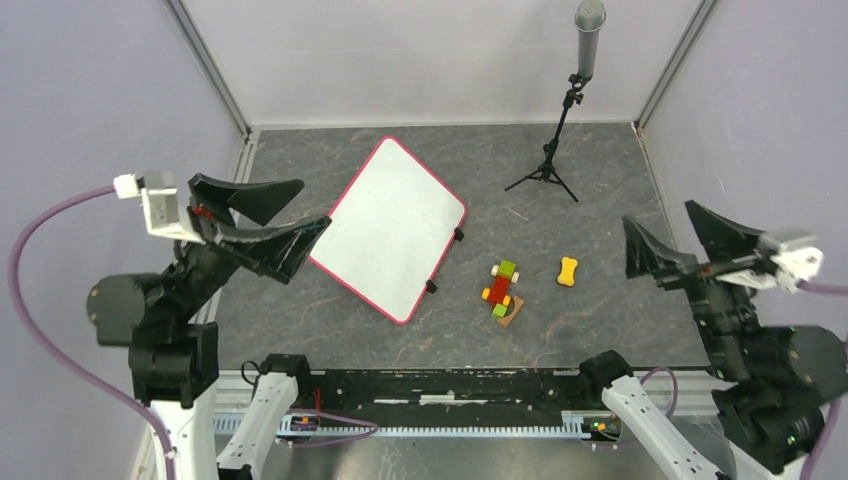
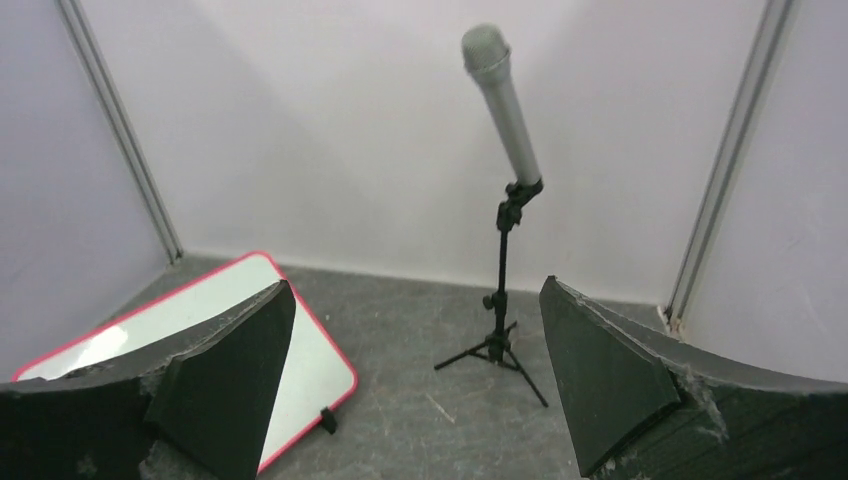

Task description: Erase the whiteboard

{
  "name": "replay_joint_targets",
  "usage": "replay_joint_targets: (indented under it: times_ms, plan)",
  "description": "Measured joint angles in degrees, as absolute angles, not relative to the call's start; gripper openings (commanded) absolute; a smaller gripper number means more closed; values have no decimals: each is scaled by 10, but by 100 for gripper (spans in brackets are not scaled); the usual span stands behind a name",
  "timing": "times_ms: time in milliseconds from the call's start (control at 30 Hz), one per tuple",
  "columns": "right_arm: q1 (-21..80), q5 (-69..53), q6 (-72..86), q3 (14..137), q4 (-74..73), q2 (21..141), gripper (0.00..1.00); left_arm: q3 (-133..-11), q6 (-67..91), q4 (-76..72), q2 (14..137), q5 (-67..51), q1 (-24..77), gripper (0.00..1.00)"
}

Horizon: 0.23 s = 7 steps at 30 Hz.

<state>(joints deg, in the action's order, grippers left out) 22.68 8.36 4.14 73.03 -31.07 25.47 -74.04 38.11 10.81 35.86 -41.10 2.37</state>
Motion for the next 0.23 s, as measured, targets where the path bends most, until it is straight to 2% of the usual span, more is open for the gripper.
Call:
replay_joint_targets:
  times_ms: [233]
  plan:
    - [227,132,31,705,-263,158,98,-806,363,105,331,-436,39,100]
